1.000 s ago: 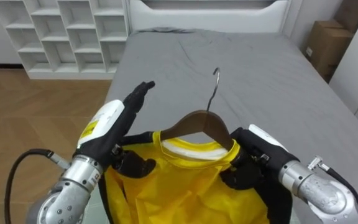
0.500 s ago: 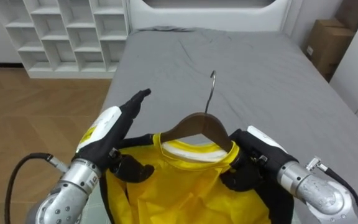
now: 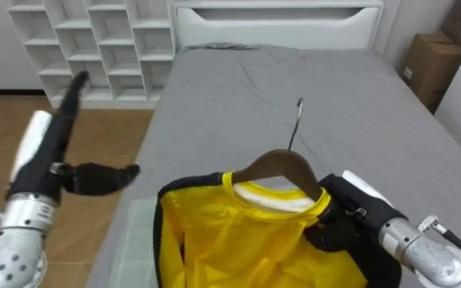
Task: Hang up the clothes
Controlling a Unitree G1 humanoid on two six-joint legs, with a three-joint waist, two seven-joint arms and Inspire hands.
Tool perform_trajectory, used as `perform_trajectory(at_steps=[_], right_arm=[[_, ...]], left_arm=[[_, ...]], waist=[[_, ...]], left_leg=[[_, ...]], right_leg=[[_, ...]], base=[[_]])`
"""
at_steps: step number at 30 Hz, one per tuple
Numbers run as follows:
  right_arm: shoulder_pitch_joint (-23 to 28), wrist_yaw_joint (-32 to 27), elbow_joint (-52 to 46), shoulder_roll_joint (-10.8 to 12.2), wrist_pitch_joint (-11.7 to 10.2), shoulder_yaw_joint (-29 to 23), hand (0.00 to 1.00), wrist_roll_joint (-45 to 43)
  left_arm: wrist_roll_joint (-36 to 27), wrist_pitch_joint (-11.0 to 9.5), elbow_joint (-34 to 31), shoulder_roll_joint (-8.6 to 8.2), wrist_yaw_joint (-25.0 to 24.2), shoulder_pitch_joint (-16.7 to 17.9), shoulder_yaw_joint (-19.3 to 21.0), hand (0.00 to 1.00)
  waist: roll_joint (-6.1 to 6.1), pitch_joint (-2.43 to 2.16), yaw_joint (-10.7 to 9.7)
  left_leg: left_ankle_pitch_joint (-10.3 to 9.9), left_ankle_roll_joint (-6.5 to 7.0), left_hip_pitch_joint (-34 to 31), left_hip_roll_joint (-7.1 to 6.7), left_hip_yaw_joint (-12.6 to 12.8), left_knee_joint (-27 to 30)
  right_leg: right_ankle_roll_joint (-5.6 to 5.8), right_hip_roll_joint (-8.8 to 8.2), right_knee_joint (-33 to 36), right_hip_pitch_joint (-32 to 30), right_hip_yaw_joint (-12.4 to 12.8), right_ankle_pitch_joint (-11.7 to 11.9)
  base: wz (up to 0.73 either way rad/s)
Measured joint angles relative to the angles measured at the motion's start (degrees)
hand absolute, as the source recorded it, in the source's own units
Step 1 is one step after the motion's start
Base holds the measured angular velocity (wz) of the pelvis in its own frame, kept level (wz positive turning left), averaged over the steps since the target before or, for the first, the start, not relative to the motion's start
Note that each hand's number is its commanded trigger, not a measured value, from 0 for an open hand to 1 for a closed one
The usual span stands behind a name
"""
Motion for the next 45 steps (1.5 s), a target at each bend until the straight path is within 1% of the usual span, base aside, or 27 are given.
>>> perform_trajectory(at_steps=[2,4,5,6,8,11,12,13,14,16,18,20,22,24,26,27,28,29,30,31,33,35,37,38,39,42,45], right_arm=[[0.81,0.00,-1.16,-0.63,0.00,-1.53,1.00,-0.43],[1.67,-0.27,-1.23,-1.17,0.02,-2.71,1.00,-0.39],[2.50,-1.22,-1.23,-1.32,0.30,-2.99,1.00,-0.39],[2.97,-1.58,-1.23,-1.32,0.66,-2.99,1.00,-0.38],[4.28,-2.70,-1.21,-1.33,1.17,-3.02,1.00,-0.23],[4.48,-3.03,-1.21,-1.33,1.20,-3.31,1.00,-0.20],[4.47,-3.03,-1.21,-1.34,1.22,-3.44,1.00,-0.19],[4.47,-3.06,-1.24,-1.41,1.22,-3.45,1.00,-0.17],[4.47,-3.09,-1.35,-1.54,1.22,-3.45,1.00,-0.17],[4.47,-3.21,-1.37,-1.74,1.29,-3.47,1.00,-0.17],[4.47,-3.22,-1.37,-1.75,1.81,-3.51,1.00,-0.17],[4.47,-3.23,-1.37,-2.33,2.31,-3.53,1.00,-0.02],[4.44,-3.24,-1.36,-2.71,2.30,-3.61,1.00,0.89],[4.44,-3.20,-1.36,-2.71,2.31,-3.91,1.00,1.20],[4.45,-3.17,-2.05,-2.69,3.08,-3.95,1.00,1.15],[4.45,-3.18,-2.23,-2.70,3.35,-4.01,1.00,1.13],[4.45,-3.12,-2.26,-2.69,3.82,-4.29,1.00,1.11],[4.32,-3.01,-2.26,-2.70,4.26,-4.45,1.00,1.05],[4.23,-2.98,-2.26,-2.70,4.36,-4.49,1.00,1.05],[4.09,-2.97,-2.32,-2.70,4.36,-4.60,1.00,1.12],[4.09,-2.97,-2.90,-2.71,4.38,-4.70,1.00,1.30],[3.81,-2.89,-3.54,-2.70,4.38,-4.50,1.00,1.46],[3.81,-2.89,-3.59,-2.70,4.38,-4.49,1.00,1.46],[3.82,-2.89,-3.59,-2.70,4.38,-4.49,1.00,1.46],[3.82,-2.87,-3.59,-2.70,4.38,-4.48,1.00,1.46],[3.81,-2.86,-3.63,-2.70,4.38,-4.46,1.00,1.46],[3.81,-2.87,-3.63,-2.70,4.38,-4.50,1.00,1.32]], left_arm=[[-3.19,-0.01,0.04,0.03,3.62,1.36,4.95,0.00],[-5.20,-0.01,0.11,0.05,6.65,3.14,7.67,0.00],[-6.72,-0.41,1.13,0.06,8.72,4.56,8.82,0.00],[-7.45,-0.47,1.93,0.05,9.74,5.46,9.28,0.00],[-8.32,-0.43,4.36,0.00,13.13,8.60,10.61,0.00],[-9.38,-0.43,6.21,-0.02,16.45,11.01,11.46,0.00],[-9.42,-0.45,6.68,-0.01,16.93,11.24,11.53,0.00],[-9.61,-0.91,8.10,0.00,17.55,11.58,11.74,0.00],[-10.04,-1.45,10.20,0.02,18.08,11.82,11.85,0.00],[-10.25,-1.72,14.21,0.01,18.60,12.40,11.85,0.00],[-10.45,-1.71,17.29,0.00,18.71,13.42,11.82,0.00],[-13.15,-1.86,22.37,-0.04,18.77,13.86,10.72,0.00],[-15.56,-1.86,26.62,-0.18,18.70,14.19,8.91,0.00],[-15.63,-1.91,31.57,-0.35,18.02,14.57,7.05,0.00],[-14.39,-1.47,38.81,-0.73,15.73,16.21,4.95,0.00],[-14.39,-1.12,39.89,-0.96,15.04,16.69,4.57,0.00],[-14.35,-0.94,42.82,-1.14,13.53,17.11,3.26,0.00],[-14.35,-0.70,46.99,-1.15,11.66,16.98,1.71,0.00],[-14.24,-0.45,48.78,-1.28,10.73,17.00,1.00,0.00],[-14.03,0.14,51.34,-2.05,9.23,17.28,0.18,0.00],[-14.01,0.54,54.55,-3.22,7.61,17.68,-0.63,0.00],[-14.06,0.61,59.54,-3.29,4.96,17.90,-2.07,0.00],[-14.06,0.87,61.65,-3.32,2.98,18.52,-3.22,0.00],[-14.04,1.10,62.53,-3.36,1.79,18.72,-3.34,0.00],[-14.02,1.20,62.72,-3.36,1.37,18.89,-3.47,0.00],[-13.94,1.40,63.25,-3.39,0.43,19.47,-5.19,0.00],[-13.77,1.78,63.97,-3.64,-0.70,19.46,-5.38,0.00]], waist=[[0.32,-0.20,0.52],[0.51,-0.29,1.24],[0.66,-0.22,1.73],[0.77,-0.23,1.90],[0.84,-0.18,2.06],[0.54,-0.15,2.07],[0.43,-0.13,2.09],[0.34,-0.16,2.34],[0.31,-0.16,2.49],[0.27,-0.13,2.48],[-0.22,-0.08,2.44],[-0.84,-0.13,2.37],[-0.96,-0.13,2.14],[-1.14,-0.13,1.71],[-1.34,-0.14,1.15],[-1.53,-0.09,1.05],[-2.01,-0.07,1.03],[-2.29,-0.11,1.07],[-2.42,-0.17,1.09],[-2.59,-0.21,1.10],[-2.90,-0.08,1.15],[-3.28,0.09,1.47],[-3.61,0.20,1.44],[-3.91,0.37,1.39],[-4.02,0.43,1.39],[-4.24,0.45,1.39],[-4.30,0.42,1.20]], left_leg=[[0.00,0.00,0.01,-0.01,-0.05,-0.03],[0.00,0.00,0.19,-0.03,-0.06,-0.04],[0.00,0.00,0.72,-0.05,-0.08,-0.17],[0.00,0.00,1.05,-0.07,-0.08,-0.21],[-0.03,-0.01,1.36,-0.13,-0.48,-0.29],[-0.02,0.00,0.86,-0.21,-1.38,-0.25],[-0.02,0.00,0.84,-0.21,-1.44,-0.24],[-0.02,0.00,0.85,-0.20,-1.46,-0.20],[-0.02,0.00,0.84,-0.20,-1.45,-0.22],[-0.02,0.00,0.79,-0.23,-1.44,-0.24],[-0.02,0.00,0.57,-0.25,-1.49,-0.27],[-0.02,0.00,0.65,-0.60,-1.45,-0.27],[-0.03,0.00,0.72,-0.67,-1.45,-0.26],[-0.03,0.02,0.62,-0.86,-1.48,-0.36],[-0.15,0.21,0.76,-0.92,-1.26,-0.44],[-0.16,0.22,0.74,-0.92,-1.25,-0.45],[-0.16,0.22,0.76,-0.90,-1.21,-0.50],[-0.19,0.26,0.78,-0.90,-1.23,-0.52],[-0.22,0.30,0.81,-0.92,-1.22,-0.58],[-0.24,0.33,0.85,-0.94,-1.21,-0.71],[-0.29,0.41,0.80,-0.90,-0.70,-0.77],[-0.28,0.41,0.49,-0.78,-0.05,-0.83],[-0.28,0.41,0.30,-0.47,0.03,-0.83],[-0.29,0.41,0.18,-0.40,0.10,-0.83],[-0.29,0.41,0.08,-0.38,0.10,-0.82],[-0.36,0.43,-0.05,-0.37,0.12,-0.82],[-0.48,0.42,0.06,-0.29,0.41,-0.81]], right_leg=[[0.00,-0.05,0.02,0.05,-0.18,-0.01],[0.02,-0.08,-0.05,0.25,-0.21,-0.01],[0.09,-0.12,-0.10,0.79,-0.30,-0.07],[0.12,-0.17,-0.14,1.14,-0.38,-0.13],[0.05,-0.25,-0.08,1.23,-0.74,-0.44],[-0.01,-0.29,-0.03,0.94,-1.38,-0.56],[-0.04,-0.31,0.03,0.94,-1.38,-0.58],[-0.05,-0.29,0.07,0.93,-1.38,-0.61],[-0.06,-0.28,0.05,0.93,-1.37,-0.62],[-0.05,-0.25,0.02,0.90,-1.41,-0.63],[-0.05,-0.27,-0.01,0.80,-1.74,-0.65],[-0.06,-0.14,-0.08,0.95,-1.72,-0.66],[-0.02,-0.15,-0.12,1.00,-1.43,-0.68],[0.10,-0.21,-0.04,1.16,-1.35,-0.75],[0.18,-0.27,0.02,1.11,-1.33,-0.79],[0.18,-0.28,0.01,1.05,-1.31,-0.79],[0.18,-0.26,0.00,0.93,-1.26,-0.79],[0.19,-0.25,-0.04,0.78,-1.12,-0.80],[0.21,-0.24,-0.04,0.75,-1.00,-0.81],[0.23,-0.19,-0.06,0.70,-0.90,-0.82],[0.25,-0.17,-0.02,0.42,-0.82,-0.81],[0.25,-0.25,0.04,0.20,-0.47,-0.76],[0.26,-0.27,0.04,0.11,-0.35,-0.76],[0.26,-0.31,0.03,-0.01,-0.35,-0.75],[0.26,-0.30,0.03,-0.08,-0.35,-0.75],[0.27,-0.34,-0.07,-0.17,-0.35,-0.76],[0.27,-0.36,-0.06,-0.20,0.19,-0.76]], base=[[0.00],[0.00],[0.00],[0.04],[0.10],[0.14],[0.10],[0.00],[0.00],[0.00],[0.00],[0.00],[0.00],[0.00],[-0.06],[-0.05],[0.00],[0.00],[0.00],[0.00],[-0.10],[-0.10],[0.00],[0.00],[0.00],[0.00],[-0.06]])
